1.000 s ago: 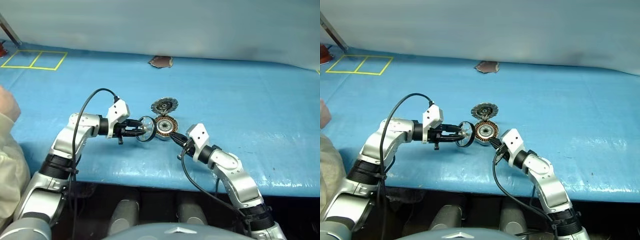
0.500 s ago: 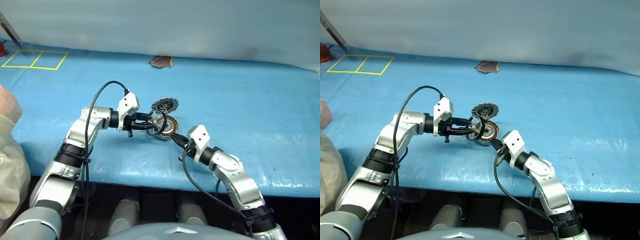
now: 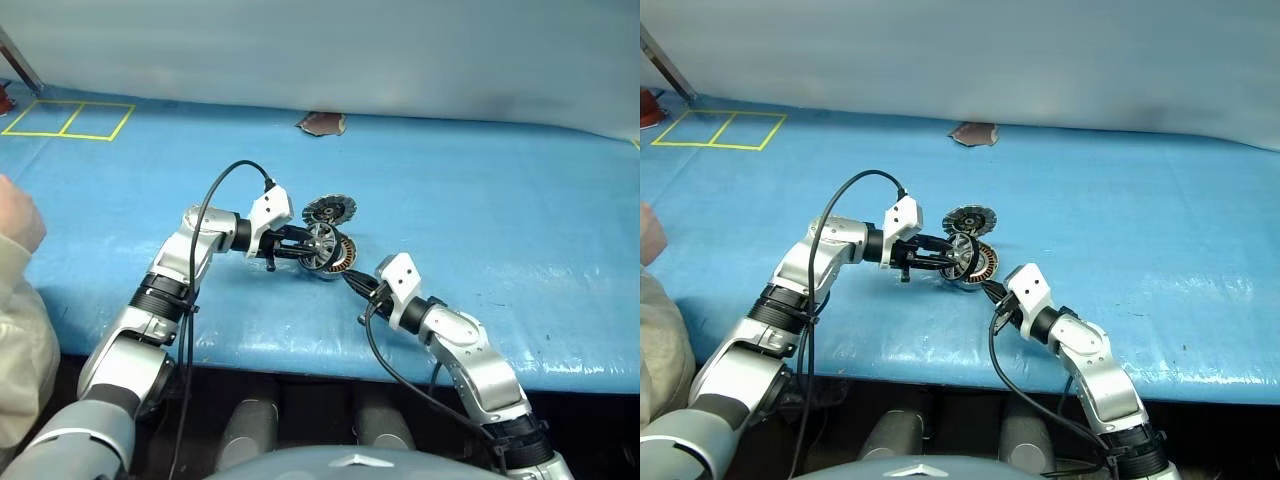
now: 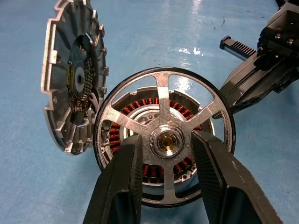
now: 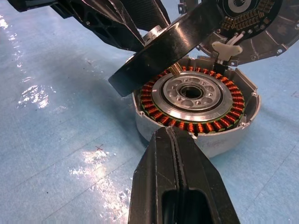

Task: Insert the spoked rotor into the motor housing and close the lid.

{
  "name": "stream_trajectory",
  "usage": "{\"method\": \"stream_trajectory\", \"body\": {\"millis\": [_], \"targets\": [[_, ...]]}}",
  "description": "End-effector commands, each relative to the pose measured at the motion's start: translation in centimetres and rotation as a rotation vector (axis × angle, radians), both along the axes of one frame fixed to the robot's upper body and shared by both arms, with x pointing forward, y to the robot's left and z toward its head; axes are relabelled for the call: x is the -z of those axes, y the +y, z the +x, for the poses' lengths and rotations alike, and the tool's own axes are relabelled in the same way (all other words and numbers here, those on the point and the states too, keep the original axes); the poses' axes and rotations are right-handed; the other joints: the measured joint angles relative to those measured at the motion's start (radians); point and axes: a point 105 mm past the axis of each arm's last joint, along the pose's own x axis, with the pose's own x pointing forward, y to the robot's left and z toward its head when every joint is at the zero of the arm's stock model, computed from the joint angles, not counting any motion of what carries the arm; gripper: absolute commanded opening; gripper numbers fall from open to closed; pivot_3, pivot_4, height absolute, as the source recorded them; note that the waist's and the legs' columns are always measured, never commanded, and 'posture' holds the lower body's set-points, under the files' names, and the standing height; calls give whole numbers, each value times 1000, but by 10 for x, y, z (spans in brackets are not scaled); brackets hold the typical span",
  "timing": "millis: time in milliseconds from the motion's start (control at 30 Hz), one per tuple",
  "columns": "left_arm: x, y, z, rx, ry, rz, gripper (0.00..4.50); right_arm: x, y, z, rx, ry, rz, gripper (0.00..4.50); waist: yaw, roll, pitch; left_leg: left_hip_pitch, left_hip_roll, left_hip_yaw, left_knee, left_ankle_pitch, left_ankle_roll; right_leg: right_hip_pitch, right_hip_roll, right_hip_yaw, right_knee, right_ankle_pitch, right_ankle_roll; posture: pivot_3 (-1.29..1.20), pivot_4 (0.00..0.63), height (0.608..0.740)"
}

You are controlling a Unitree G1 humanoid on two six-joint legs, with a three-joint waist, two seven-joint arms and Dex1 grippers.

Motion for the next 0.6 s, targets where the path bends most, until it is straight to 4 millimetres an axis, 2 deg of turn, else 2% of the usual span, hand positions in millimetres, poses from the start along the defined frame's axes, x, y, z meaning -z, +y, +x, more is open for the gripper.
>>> {"method": "stream_trajectory", "body": {"millis": [33,600], "targets": [[-18,-8,5,31,-63,-21,1336,-10,1,-1,-5,-42,19,0,1,0,0,0,0,0,0,0,0,0,0,0,0,0,0,0,150,740],[-24,-11,7,53,-73,-23,1336,-7,0,-2,10,-33,18,0,2,0,0,0,0,0,1,0,0,1,0,0,0,0,1,0,150,740]]}}
